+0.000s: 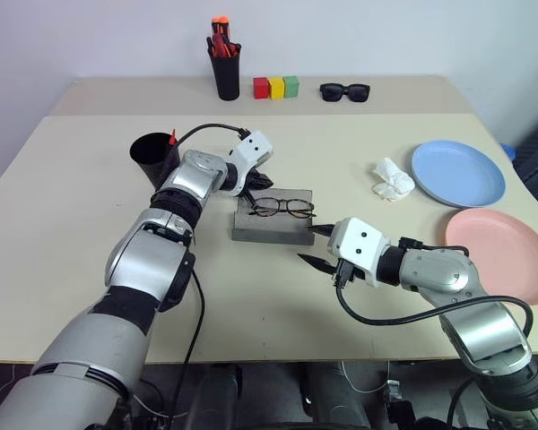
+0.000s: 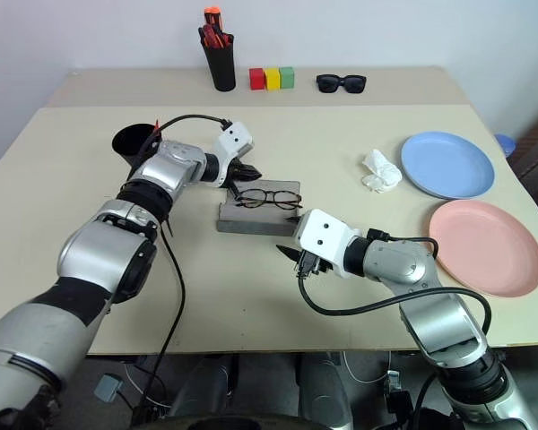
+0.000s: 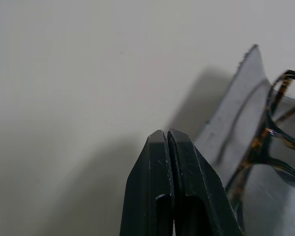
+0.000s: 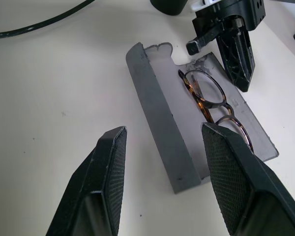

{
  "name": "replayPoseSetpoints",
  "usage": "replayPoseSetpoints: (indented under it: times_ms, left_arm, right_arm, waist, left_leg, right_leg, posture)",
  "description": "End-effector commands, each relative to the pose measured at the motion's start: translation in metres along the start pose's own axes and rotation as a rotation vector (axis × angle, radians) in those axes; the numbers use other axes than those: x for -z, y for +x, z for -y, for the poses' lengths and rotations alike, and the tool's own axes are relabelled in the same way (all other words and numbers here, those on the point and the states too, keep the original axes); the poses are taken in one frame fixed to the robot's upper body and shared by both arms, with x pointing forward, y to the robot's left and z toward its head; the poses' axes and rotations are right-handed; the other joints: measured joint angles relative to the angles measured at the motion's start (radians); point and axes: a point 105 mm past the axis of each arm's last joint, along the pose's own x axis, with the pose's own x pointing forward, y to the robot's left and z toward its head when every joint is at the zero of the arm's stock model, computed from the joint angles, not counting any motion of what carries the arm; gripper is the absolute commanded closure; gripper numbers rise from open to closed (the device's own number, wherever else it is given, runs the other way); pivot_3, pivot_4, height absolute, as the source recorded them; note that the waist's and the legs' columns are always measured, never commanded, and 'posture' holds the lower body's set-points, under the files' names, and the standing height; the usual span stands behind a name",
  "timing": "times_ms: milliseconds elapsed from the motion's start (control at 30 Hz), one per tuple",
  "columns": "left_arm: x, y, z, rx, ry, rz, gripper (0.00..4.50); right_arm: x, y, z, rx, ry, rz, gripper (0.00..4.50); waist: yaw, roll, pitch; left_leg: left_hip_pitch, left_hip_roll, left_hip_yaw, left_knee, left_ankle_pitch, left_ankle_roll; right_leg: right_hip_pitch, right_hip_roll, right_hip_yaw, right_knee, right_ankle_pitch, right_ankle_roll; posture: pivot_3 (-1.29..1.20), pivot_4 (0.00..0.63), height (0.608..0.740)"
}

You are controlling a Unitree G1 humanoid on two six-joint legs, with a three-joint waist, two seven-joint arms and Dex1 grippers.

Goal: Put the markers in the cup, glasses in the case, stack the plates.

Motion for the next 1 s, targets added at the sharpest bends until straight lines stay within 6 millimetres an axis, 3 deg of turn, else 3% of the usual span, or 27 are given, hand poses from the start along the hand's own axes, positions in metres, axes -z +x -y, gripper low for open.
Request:
replayPoseSetpoints:
  times_ms: [33, 233, 367, 533, 633, 733, 1000]
  left_arm:
    - [-0.016, -0.011, 0.004, 0.08, 0.066, 0.068, 4.47]
    - [-0.014, -0.024, 0.017, 0.187, 0.117, 0.122, 4.47]
    - [-0.027, -0.03, 0.003, 0.082, 0.06, 0.221, 4.47]
    - [-0.045, -0.038, -0.027, -0.142, 0.002, 0.313, 4.47]
    - [-0.042, -0.036, -0.036, -0.227, 0.022, 0.279, 4.5]
    - [-0.039, -0.032, -0.038, -0.257, 0.035, 0.251, 4.5]
    - [-0.027, -0.024, -0.033, -0.224, 0.061, 0.19, 4.5]
  right_arm:
    - [-0.007, -0.007, 0.005, 0.035, -0.034, 0.023, 2.06]
    - [0.006, -0.006, 0.028, 0.131, -0.008, -0.028, 2.06]
    - [0.021, -0.006, 0.059, 0.26, -0.028, -0.106, 2.06]
    - [0.04, 0.013, 0.095, 0.392, -0.033, -0.197, 2.06]
    - [0.053, 0.026, 0.102, 0.389, -0.094, -0.257, 2.92]
    - [0.058, 0.038, 0.103, 0.368, -0.133, -0.27, 4.35]
    - [0.047, 0.061, 0.085, 0.248, -0.156, -0.217, 4.44]
  waist:
    - [-0.001, 0.0, 0.0]
    - [-0.002, 0.0, 0.0]
    - [-0.001, 0.0, 0.0]
    - [-0.001, 0.0, 0.0]
    - [-0.001, 0.0, 0.0]
    - [-0.002, 0.0, 0.0]
    - [-0.004, 0.0, 0.0]
  left_leg:
    - [0.0, 0.0, 0.0, 0.0, 0.0, 0.0]
    - [0.001, 0.0, 0.0, 0.0, 0.0, 0.0]
    - [0.0, 0.0, 0.0, 0.001, 0.0, 0.0]
    - [0.0, 0.0, 0.0, 0.001, 0.0, 0.0]
    - [0.0, 0.0, 0.0, 0.001, 0.0, 0.0]
    - [0.0, 0.0, 0.0, 0.0, 0.0, 0.0]
    - [-0.001, 0.0, 0.0, -0.001, 0.0, 0.0]
  right_leg:
    - [0.0, 0.0, 0.0, 0.0, 0.0, 0.0]
    - [0.0, 0.0, 0.0, 0.001, 0.0, 0.0]
    - [0.0, 0.0, 0.0, 0.001, 0.0, 0.0]
    - [0.0, 0.0, 0.0, 0.001, 0.0, 0.0]
    - [0.0, 0.0, 0.0, 0.001, 0.0, 0.0]
    - [0.0, 0.0, 0.0, 0.001, 0.0, 0.0]
    - [-0.002, 0.0, 0.0, 0.001, 0.0, 0.0]
  posture:
    - [0.0, 0.15, 0.74]
    - [0.0, 0.15, 0.74]
    - [0.0, 0.15, 0.74]
    - [0.0, 0.15, 0.74]
    - [0.0, 0.15, 0.74]
    - [0.0, 0.15, 0.74]
    - [0.0, 0.15, 0.74]
